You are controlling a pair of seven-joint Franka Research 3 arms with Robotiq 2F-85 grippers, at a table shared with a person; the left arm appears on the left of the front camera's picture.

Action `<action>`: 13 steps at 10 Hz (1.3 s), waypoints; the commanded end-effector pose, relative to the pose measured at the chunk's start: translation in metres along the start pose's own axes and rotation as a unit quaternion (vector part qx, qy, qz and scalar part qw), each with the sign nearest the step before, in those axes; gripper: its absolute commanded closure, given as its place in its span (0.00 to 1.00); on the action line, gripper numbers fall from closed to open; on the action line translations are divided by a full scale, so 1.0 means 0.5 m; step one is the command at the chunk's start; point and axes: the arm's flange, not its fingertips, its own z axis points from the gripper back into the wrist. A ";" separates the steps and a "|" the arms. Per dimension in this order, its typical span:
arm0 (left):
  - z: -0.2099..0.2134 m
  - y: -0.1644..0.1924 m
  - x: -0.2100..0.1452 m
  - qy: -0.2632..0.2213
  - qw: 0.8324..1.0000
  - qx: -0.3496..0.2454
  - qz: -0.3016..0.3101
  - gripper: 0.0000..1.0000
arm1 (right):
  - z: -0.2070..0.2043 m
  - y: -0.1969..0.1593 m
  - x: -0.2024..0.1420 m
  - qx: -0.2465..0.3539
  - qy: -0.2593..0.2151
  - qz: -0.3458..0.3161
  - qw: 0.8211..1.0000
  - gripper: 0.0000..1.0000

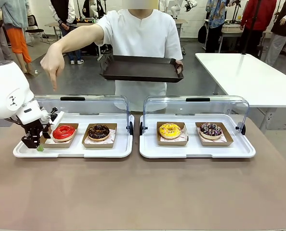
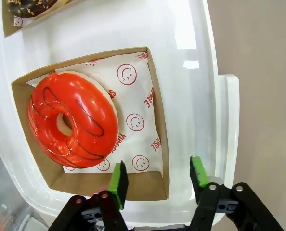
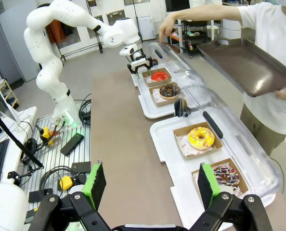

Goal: Provide the desired donut to the person.
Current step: Pick up and lift the Paper togo box containing the Donut pointed at by the person.

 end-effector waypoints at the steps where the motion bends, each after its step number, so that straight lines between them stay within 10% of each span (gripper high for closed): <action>1: -0.004 0.003 -0.001 0.000 1.000 0.007 0.006 1.00 | 0.003 0.000 0.001 0.002 -0.005 0.001 1.000 0.00; 2: -0.003 0.003 -0.002 -0.001 1.000 0.008 0.007 0.84 | 0.003 0.000 0.001 0.002 -0.005 0.001 1.000 0.00; 4: 0.000 0.003 -0.002 -0.001 1.000 0.009 0.008 1.00 | 0.003 0.000 0.001 0.002 -0.005 0.001 1.000 0.00; 13: 0.146 -0.049 0.017 0.005 0.998 -0.056 -0.003 1.00 | 0.003 0.000 0.001 0.002 -0.005 0.001 1.000 0.00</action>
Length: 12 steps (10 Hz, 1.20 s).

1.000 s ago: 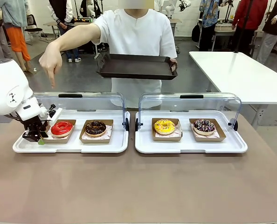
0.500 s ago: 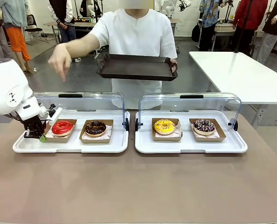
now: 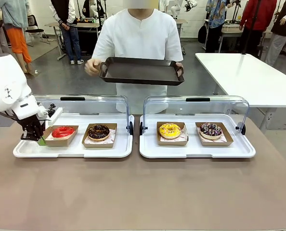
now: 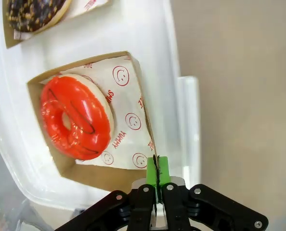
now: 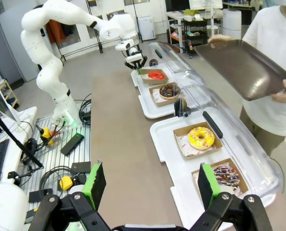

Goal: Provide the desired donut to the person.
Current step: Pick up and lift the Paper togo box containing the Donut pointed at by the person.

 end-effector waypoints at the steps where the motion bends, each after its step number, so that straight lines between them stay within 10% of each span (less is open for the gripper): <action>1: 0.113 -0.048 0.014 0.015 0.999 -0.034 0.011 1.00 | 0.003 0.000 0.001 0.002 -0.005 0.001 1.000 0.00; 7: 0.424 -0.089 0.060 0.010 1.000 -0.004 0.016 1.00 | 0.003 0.000 0.001 0.002 -0.005 0.001 1.000 0.00; 12: 0.460 -0.097 0.065 -0.002 1.000 0.008 0.007 1.00 | 0.003 0.000 0.001 0.002 -0.005 0.001 1.000 0.00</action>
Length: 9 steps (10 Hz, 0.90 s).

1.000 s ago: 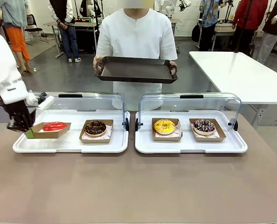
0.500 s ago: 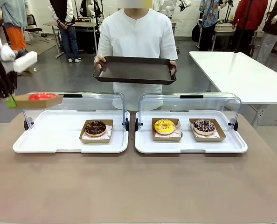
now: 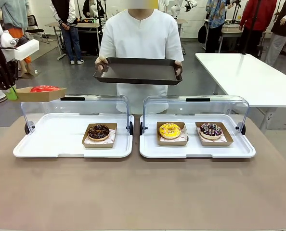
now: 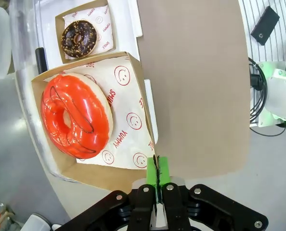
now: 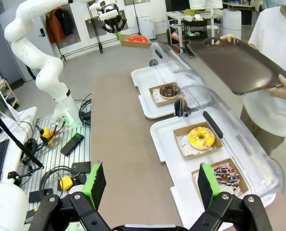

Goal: Provide the desired donut to the person.
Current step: Pick up and lift the Paper togo box containing the Donut pointed at by the person, then place the picked Paper togo box onto the Handle tray extended by the person.

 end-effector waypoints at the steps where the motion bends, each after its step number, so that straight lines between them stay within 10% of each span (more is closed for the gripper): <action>1: 0.005 -0.005 0.000 0.000 1.000 0.005 0.001 1.00 | 0.003 0.001 0.002 0.002 -0.004 0.001 1.000 0.00; 9: 0.005 -0.005 0.000 0.000 1.000 0.005 0.001 1.00 | 0.003 0.001 0.002 0.002 -0.004 0.001 1.000 0.00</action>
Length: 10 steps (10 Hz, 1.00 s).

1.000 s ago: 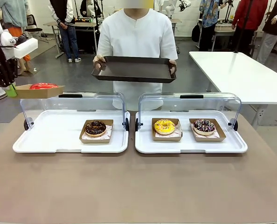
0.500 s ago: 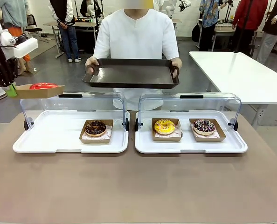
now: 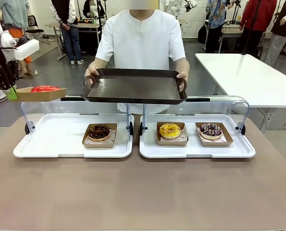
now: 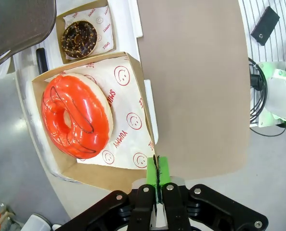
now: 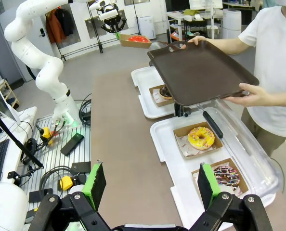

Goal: Provide the desired donut to the person.
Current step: Place the picked Paper togo box onto the Handle tray extended by the person.

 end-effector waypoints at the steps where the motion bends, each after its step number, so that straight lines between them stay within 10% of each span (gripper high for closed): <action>1: 0.003 -0.004 0.001 0.001 1.000 0.004 0.001 1.00 | 0.003 0.000 0.002 0.002 -0.004 0.001 1.000 0.00; 10: 0.121 -0.042 0.062 0.005 0.998 0.069 0.006 0.99 | 0.003 0.000 0.002 0.002 -0.004 0.001 1.000 0.00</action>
